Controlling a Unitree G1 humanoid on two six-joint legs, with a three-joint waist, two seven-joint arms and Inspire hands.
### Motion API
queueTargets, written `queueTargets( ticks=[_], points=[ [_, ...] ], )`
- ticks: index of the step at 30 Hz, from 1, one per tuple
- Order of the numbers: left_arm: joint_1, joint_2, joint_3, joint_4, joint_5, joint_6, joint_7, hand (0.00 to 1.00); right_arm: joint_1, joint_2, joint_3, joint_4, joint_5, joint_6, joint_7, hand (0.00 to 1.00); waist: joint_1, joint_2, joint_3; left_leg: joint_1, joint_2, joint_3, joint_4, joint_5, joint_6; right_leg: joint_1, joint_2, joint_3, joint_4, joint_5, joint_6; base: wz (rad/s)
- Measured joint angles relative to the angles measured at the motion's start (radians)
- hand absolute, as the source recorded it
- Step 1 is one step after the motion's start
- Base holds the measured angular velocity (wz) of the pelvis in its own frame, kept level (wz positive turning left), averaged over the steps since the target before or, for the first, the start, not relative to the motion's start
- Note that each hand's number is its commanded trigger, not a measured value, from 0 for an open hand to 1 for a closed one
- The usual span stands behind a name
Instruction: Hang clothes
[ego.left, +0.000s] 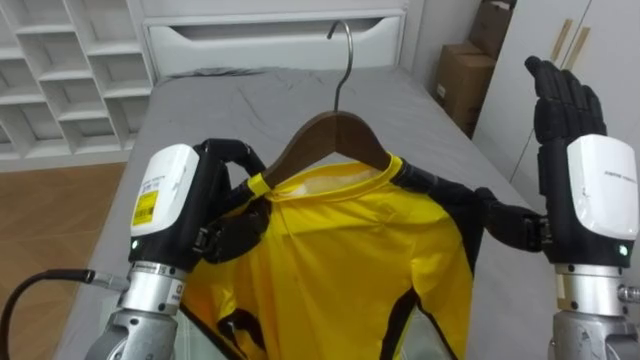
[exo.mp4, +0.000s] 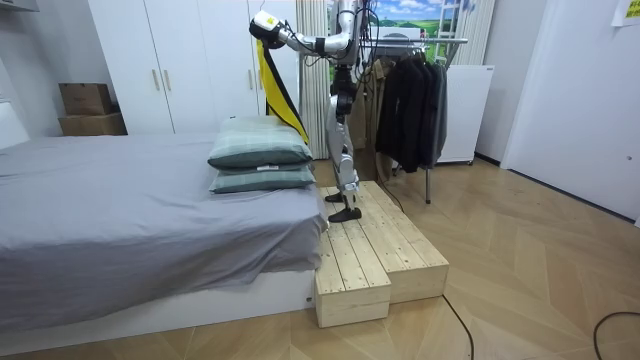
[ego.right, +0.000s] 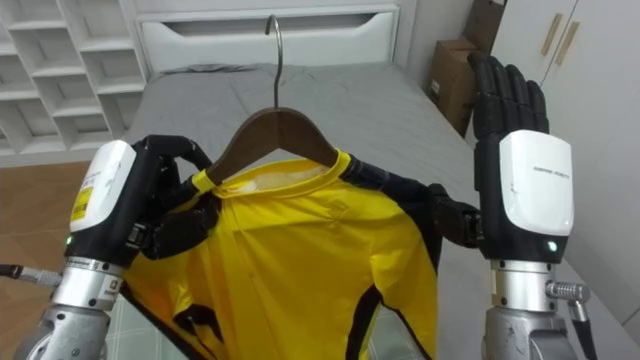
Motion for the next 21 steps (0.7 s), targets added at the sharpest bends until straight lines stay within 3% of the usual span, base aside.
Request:
queueTargets(
  ticks=[8, 12, 14, 21],
  points=[
    [-0.001, 0.006, 0.000, -0.021, 0.000, -0.003, -0.016, 1.00, -0.004, -0.064, 0.064, -0.011, 0.006, -0.007, 0.122, 0.00, 0.005, -0.016, 0.0026, 0.006, 0.000, 0.000, -0.001, 0.000, 0.000, 0.004, -0.001, -0.001, 0.000, 0.000, 0.000, 0.00],
    [-0.001, 0.013, 0.000, -0.026, -0.001, -0.006, -0.036, 1.00, -0.008, -0.078, 0.064, -0.041, 0.049, -0.011, 0.186, 0.00, 0.022, -0.027, 0.0097, 0.003, 0.002, -0.001, -0.003, 0.000, 0.000, 0.001, 0.000, -0.004, 0.000, 0.000, 0.000, 0.00],
    [-0.001, 0.018, 0.001, -0.026, -0.001, -0.007, -0.053, 1.00, -0.008, -0.081, 0.065, -0.046, 0.073, -0.010, 0.246, 0.00, 0.031, -0.035, 0.0142, 0.003, 0.003, -0.002, -0.004, -0.001, -0.002, 0.001, 0.001, -0.006, 0.000, 0.000, 0.000, 0.00],
    [0.000, 0.043, 0.001, -0.031, -0.001, -0.007, -0.087, 1.00, -0.008, -0.137, 0.068, -0.109, 0.205, -0.002, 0.453, 0.00, 0.054, -0.040, 0.0152, -0.005, 0.002, -0.008, -0.004, -0.002, -0.003, -0.004, 0.001, -0.009, -0.002, 0.000, 0.000, 0.02]
  ],
)
